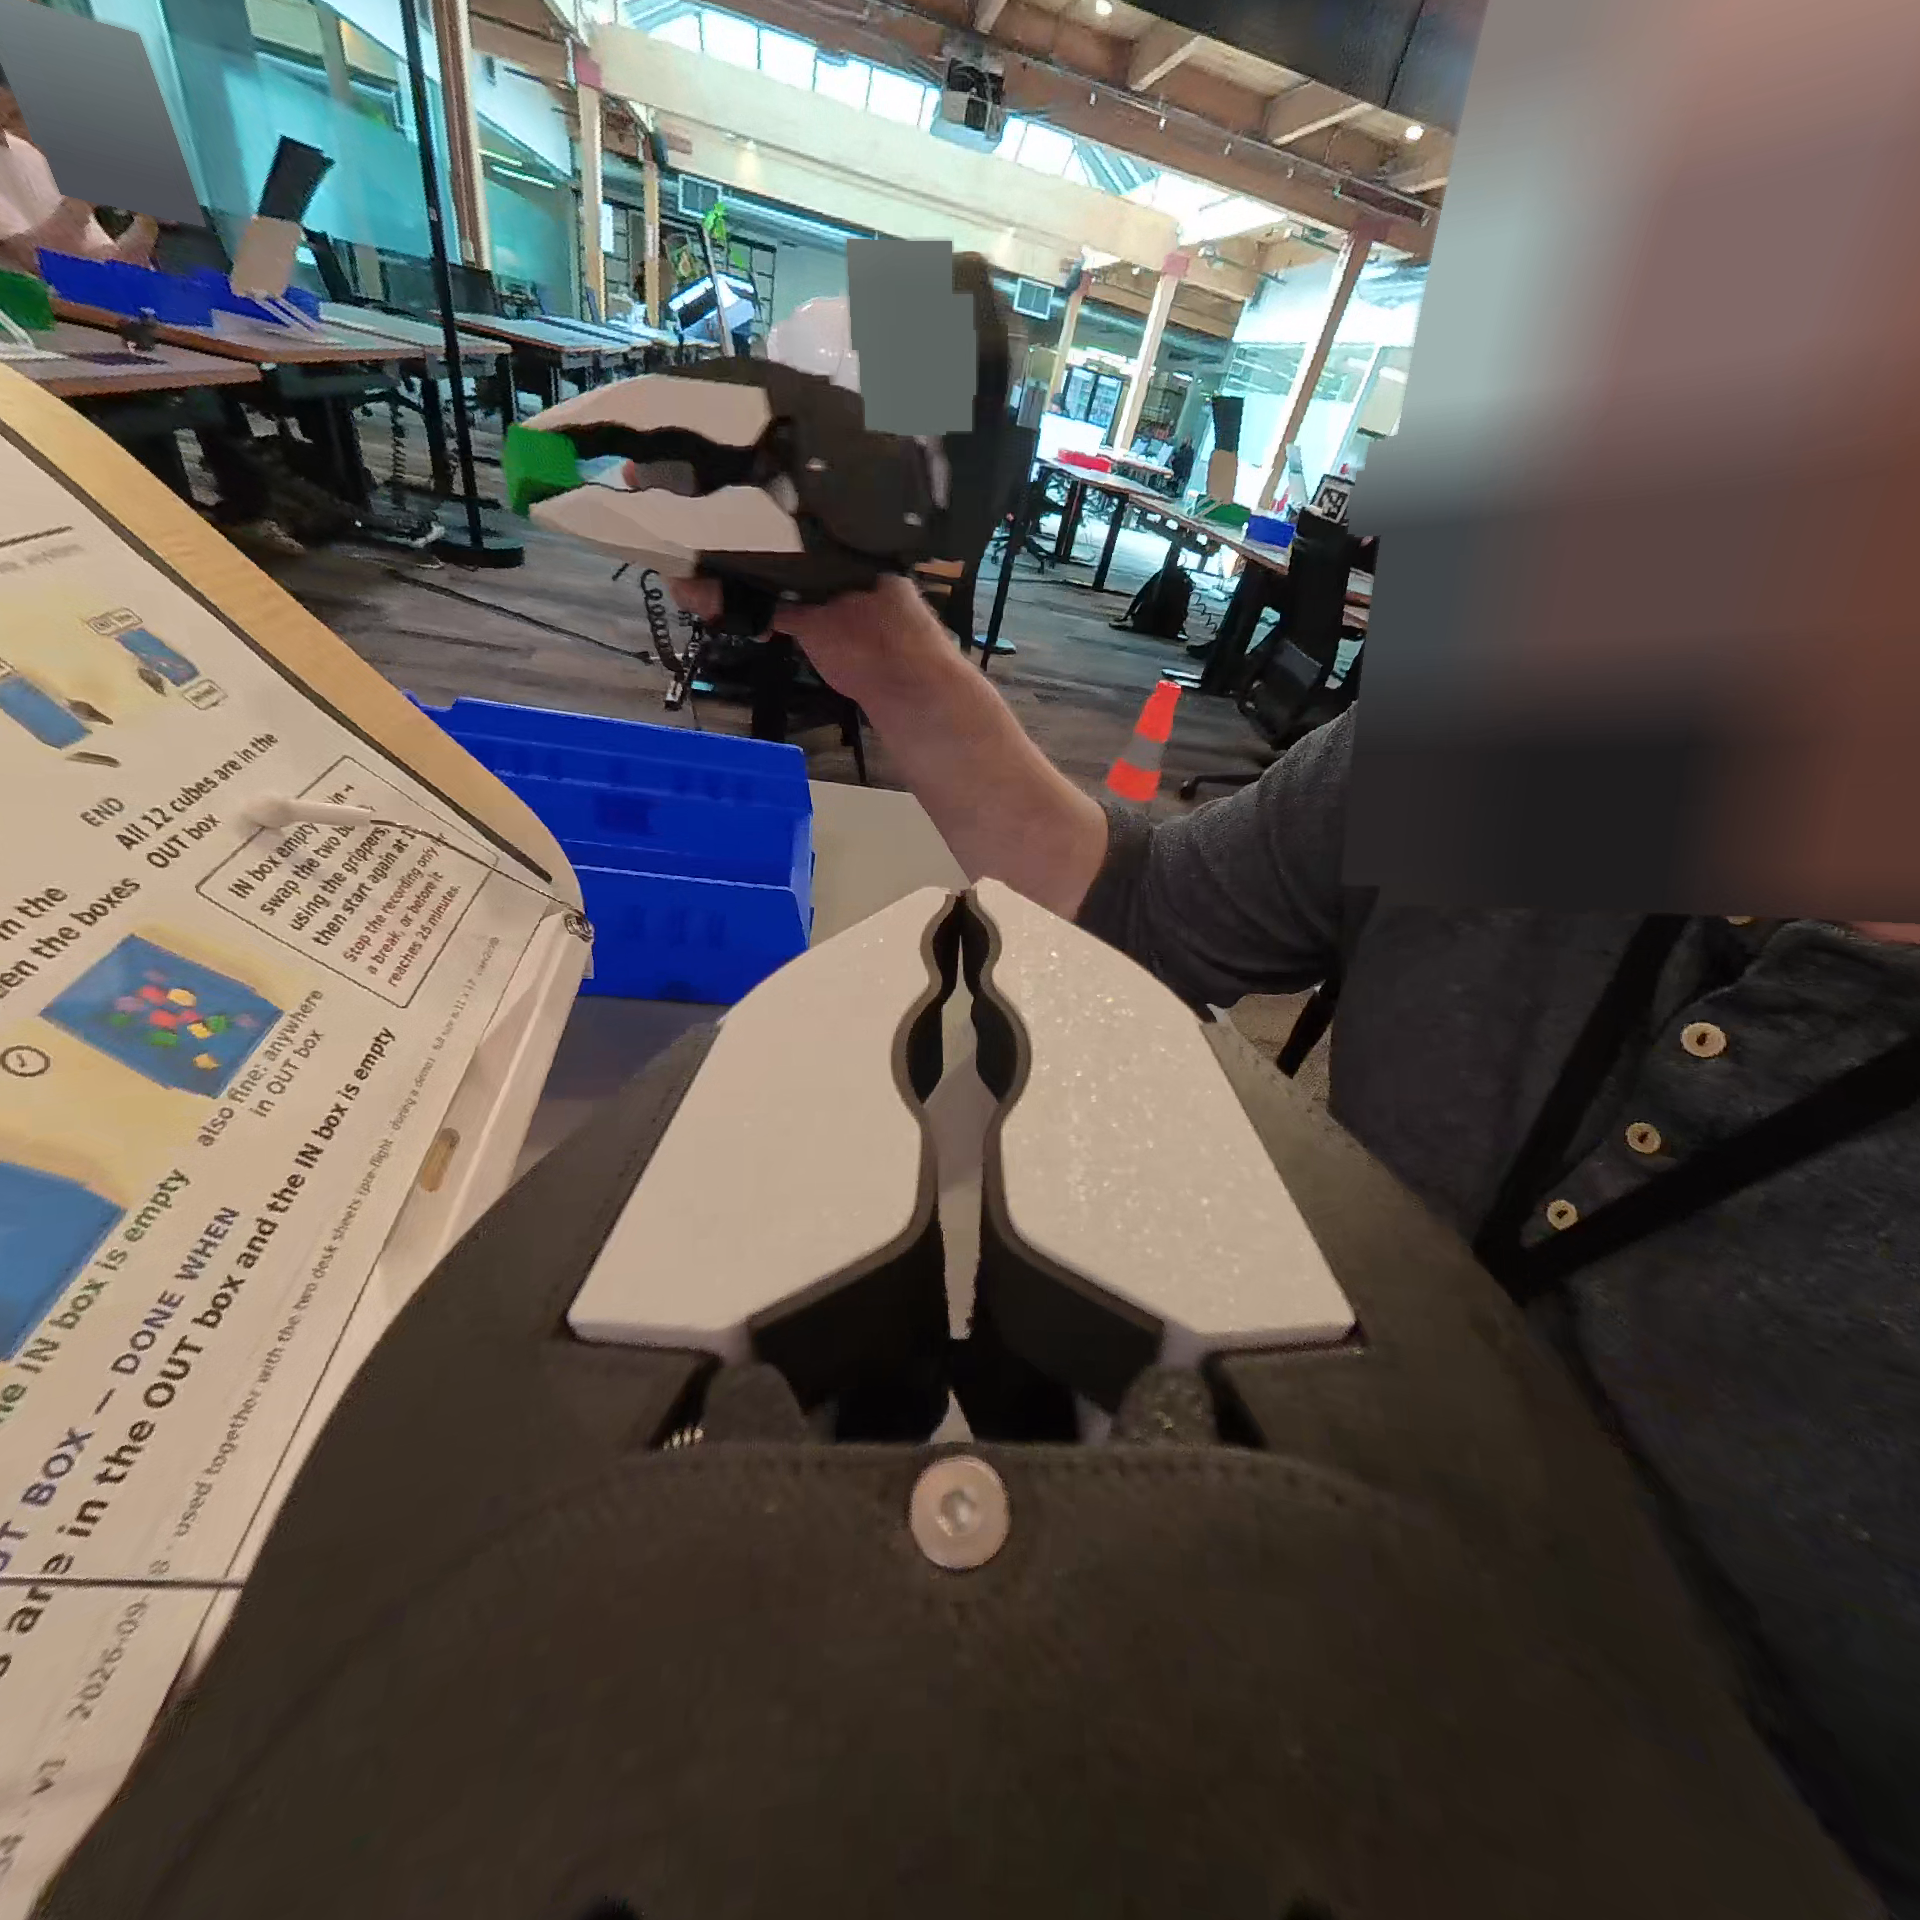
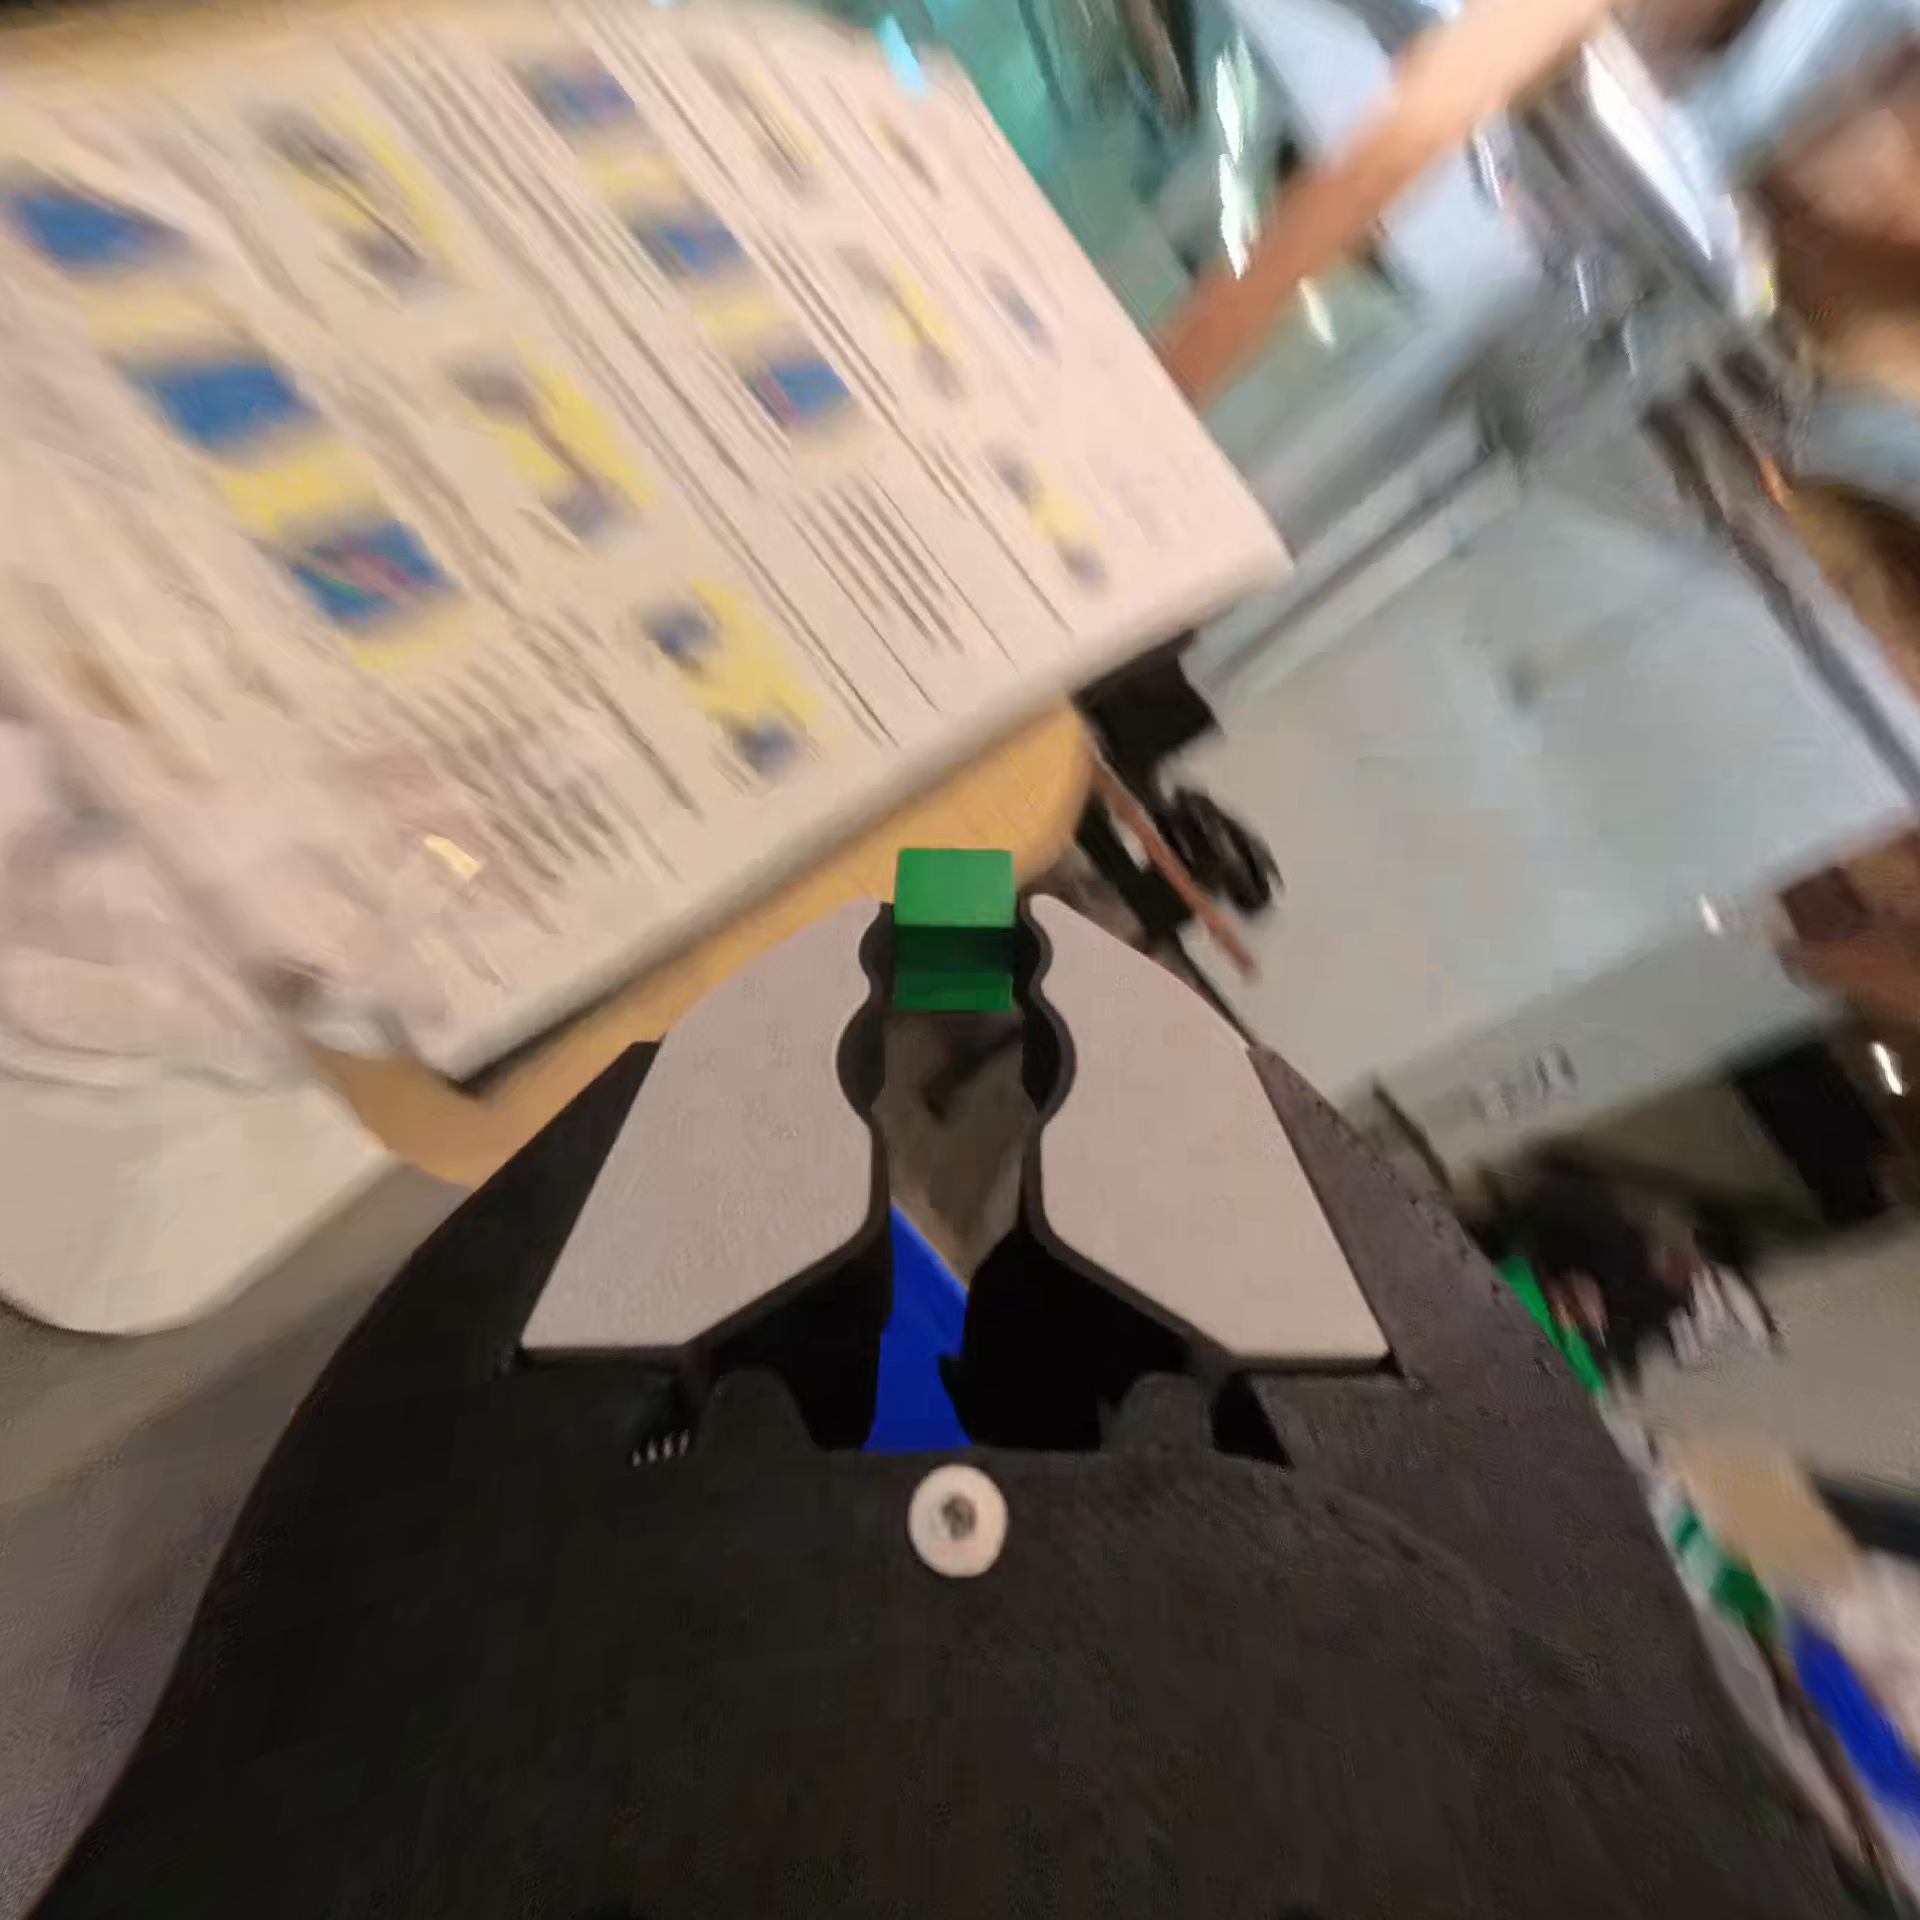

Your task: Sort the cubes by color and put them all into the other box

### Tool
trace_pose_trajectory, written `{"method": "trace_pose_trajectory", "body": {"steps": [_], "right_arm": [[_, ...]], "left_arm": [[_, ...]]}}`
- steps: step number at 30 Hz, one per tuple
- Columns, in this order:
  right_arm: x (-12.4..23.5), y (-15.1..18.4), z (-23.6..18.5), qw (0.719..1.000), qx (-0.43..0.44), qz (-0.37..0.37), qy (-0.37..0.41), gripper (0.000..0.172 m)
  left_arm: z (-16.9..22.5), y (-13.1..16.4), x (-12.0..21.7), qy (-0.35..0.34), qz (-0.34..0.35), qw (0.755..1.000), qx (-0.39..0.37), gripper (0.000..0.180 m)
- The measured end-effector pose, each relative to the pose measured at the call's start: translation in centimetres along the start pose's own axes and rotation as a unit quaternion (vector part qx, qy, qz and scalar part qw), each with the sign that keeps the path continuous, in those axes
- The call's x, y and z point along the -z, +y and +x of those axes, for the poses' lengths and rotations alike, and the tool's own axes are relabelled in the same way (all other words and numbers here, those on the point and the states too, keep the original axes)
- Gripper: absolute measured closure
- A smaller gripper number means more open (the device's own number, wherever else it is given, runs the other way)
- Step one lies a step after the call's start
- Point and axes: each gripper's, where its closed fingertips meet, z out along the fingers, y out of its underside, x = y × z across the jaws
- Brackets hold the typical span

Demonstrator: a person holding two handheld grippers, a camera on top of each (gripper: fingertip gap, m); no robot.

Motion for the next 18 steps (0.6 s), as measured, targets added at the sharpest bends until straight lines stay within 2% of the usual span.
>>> {"method": "trace_pose_trajectory", "body": {"steps": [1,3,4,6,8,12,18], "right_arm": [[-0.3,3.2,2.0,0.998,-0.026,-0.045,0.018,0.15],[-1.1,10.5,2.7,0.981,-0.105,-0.164,-0.025,0.149],[-1.2,13.5,3.4,0.972,-0.125,-0.199,-0.017,0.149],[-1.3,19.0,2.8,0.945,-0.164,-0.279,-0.041,0.149],[-1.5,23.2,2.1,0.924,-0.188,-0.329,-0.049,0.149],[-1.5,29.6,-0.1,0.882,-0.22,-0.41,-0.07,0.149],[-1.2,34.6,-2.7,0.845,-0.23,-0.473,-0.094,0.149]], "left_arm": [[0.0,-0.1,0.1,-0.004,-0.002,1.0,-0.005,0.18],[-0.3,0.1,0.2,-0.021,-0.011,1.0,-0.015,0.18],[-0.4,0.2,0.2,-0.024,-0.016,0.999,-0.018,0.18],[-0.4,0.4,0.0,-0.023,-0.02,0.999,-0.018,0.18],[-0.6,0.5,0.0,-0.032,-0.022,0.999,-0.02,0.18],[-1.2,0.8,0.2,-0.047,-0.032,0.998,-0.022,0.18],[-1.8,1.0,0.7,-0.064,-0.038,0.997,-0.025,0.18]]}}
